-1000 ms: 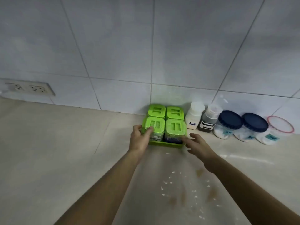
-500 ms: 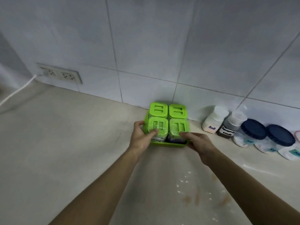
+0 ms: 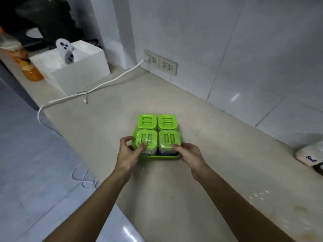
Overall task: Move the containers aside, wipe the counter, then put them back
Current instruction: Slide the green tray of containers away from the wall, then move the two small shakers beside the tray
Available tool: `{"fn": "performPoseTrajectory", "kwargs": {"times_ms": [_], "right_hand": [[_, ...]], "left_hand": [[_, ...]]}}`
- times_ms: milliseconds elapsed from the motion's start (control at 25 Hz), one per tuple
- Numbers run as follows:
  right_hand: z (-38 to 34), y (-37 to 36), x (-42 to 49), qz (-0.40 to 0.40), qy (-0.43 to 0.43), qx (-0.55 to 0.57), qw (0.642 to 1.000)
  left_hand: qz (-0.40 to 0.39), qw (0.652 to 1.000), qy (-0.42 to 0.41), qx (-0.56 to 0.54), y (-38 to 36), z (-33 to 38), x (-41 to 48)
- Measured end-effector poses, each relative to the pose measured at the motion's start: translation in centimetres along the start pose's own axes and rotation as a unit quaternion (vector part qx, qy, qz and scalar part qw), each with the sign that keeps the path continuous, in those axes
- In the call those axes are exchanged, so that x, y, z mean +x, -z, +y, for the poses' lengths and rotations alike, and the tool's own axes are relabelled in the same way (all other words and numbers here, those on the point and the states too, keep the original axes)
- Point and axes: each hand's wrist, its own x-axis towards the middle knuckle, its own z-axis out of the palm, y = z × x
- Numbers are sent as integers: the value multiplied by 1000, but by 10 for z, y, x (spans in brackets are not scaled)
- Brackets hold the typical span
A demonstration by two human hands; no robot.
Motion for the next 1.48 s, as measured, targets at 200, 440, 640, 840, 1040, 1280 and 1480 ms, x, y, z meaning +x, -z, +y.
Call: {"fn": "performPoseTrajectory", "kwargs": {"times_ms": [200, 440, 640, 840, 1040, 1280, 1480], "right_hand": [[20, -27, -2, -24, 18, -17, 999], [28, 59, -24, 17, 117, -203, 972], [31, 194, -79, 132, 127, -350, 919], [24, 373, -136, 287, 104, -453, 838], [-12, 477, -127, 336, 120, -515, 780], [-27, 502, -81, 265, 104, -507, 813], [-23, 479, -41, 311, 105, -445, 833]], "left_hand": [[7, 999, 21, 37, 35, -23, -6], [135, 831, -292, 453, -10, 13, -26], [-126, 792, -404, 440, -151, 30, -66], [-308, 715, -466, 420, -329, 35, -128], [-348, 683, -465, 444, -458, 63, -154], [-329, 671, -466, 474, -517, 49, -156], [-273, 664, -506, 478, -535, 50, -156]]}}
